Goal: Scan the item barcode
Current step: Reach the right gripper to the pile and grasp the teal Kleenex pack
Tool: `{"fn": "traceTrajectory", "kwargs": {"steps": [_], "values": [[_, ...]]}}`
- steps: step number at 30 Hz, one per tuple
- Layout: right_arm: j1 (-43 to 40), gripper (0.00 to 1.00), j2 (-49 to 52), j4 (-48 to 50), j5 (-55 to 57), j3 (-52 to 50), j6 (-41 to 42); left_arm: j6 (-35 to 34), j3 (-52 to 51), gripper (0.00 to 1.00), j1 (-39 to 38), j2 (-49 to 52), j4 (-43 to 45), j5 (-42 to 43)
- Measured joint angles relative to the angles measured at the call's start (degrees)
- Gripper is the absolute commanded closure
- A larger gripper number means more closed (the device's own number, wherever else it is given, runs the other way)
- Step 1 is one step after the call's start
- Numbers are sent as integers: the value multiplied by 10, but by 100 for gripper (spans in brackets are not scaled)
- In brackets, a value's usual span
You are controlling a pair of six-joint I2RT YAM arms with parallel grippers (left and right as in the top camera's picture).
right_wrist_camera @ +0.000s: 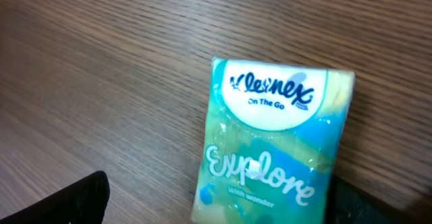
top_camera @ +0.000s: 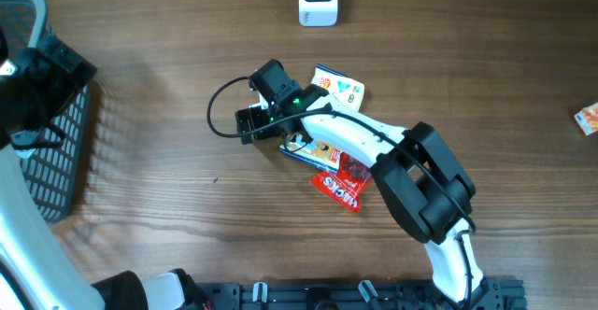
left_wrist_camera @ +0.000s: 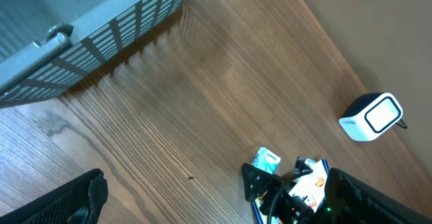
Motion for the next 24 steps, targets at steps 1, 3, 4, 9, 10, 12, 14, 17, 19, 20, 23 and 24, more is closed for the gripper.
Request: {"fn": "traceTrajectory", "kwargs": {"steps": [1,3,4,9,10,12,14,17,19,20,23,24], "values": [[0,1,0,1,0,0,-1,0,0,0,0,0,0,0],[0,1,0,5,-4,0,-13,0,0,0,0,0,0,0],[0,1,0,5,-3,0,-16,0,0,0,0,0,0,0],[0,12,0,-11,43,0,-22,0,0,0,0,0,0,0],[-1,18,0,-13,51,-1,-25,0,0,0,0,0,0,0],[-7,24,0,-12,59,-2,-26,0,0,0,0,0,0,0],[-21,35,0,-12,51,-2,-25,0,0,0,0,0,0,0],[-50,43,0,-10,17,-2,-26,0,0,0,0,0,0,0],[-75,43,0,-10,-13,-2,-26,0,0,0,0,0,0,0],[-86,43,0,-9,-31,-2,-26,0,0,0,0,0,0,0],[-111,43,0,4,-90,-6,-26,0,0,0,0,0,0,0],[-115,43,0,18,-106,-14,-26,0,0,0,0,0,0,0]]}}
